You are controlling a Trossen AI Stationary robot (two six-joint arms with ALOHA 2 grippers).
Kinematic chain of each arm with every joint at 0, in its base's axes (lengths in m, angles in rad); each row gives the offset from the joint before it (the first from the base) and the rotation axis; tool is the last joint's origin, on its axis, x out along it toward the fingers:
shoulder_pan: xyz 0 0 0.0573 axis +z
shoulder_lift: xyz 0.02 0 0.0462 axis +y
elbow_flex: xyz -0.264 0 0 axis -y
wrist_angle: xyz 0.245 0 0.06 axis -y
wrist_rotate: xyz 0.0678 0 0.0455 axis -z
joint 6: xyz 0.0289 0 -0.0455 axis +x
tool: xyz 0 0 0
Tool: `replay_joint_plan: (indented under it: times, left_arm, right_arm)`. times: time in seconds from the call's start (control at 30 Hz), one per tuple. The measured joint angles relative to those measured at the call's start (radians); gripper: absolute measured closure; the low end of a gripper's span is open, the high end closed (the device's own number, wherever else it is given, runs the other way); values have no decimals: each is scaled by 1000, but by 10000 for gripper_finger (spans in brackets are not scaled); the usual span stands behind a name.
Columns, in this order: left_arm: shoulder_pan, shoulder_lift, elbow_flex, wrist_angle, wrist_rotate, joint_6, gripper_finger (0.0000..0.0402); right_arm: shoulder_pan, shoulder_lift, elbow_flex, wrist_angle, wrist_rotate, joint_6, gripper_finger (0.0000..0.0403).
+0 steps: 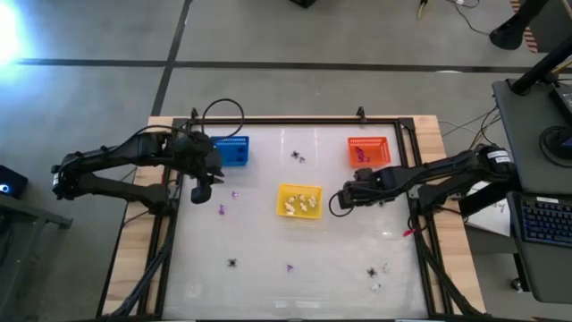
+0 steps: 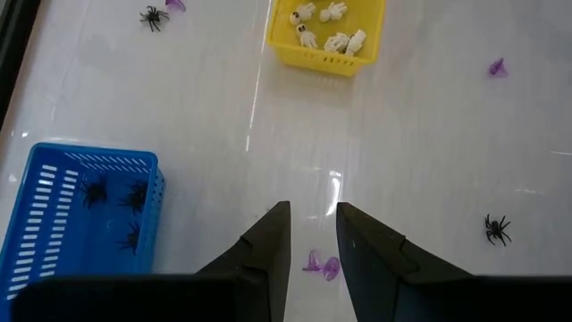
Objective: Sort Halloween decoration
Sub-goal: Put the purple witch hat toy into the orange bin
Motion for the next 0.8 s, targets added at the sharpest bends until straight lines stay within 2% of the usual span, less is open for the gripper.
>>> replay_joint_plan:
  times: [0.27,0.57,0.63,0.8]
  left_arm:
    - [0,2,0,-47,-1,0,326]
    - [0,30,0,-113,-3,0,326]
    - [0,32,0,-128,-26,0,326]
    - [0,31,0,-138,-163,-12,326]
  right_arm:
    - [-81,-7,15,-8,20,-97,392]
    - [-267,-68,29,-9,20,-301,392]
    - [-319,-84,29,-9,20,-344,393]
    - [-448,-106,29,-7,19,-457,393]
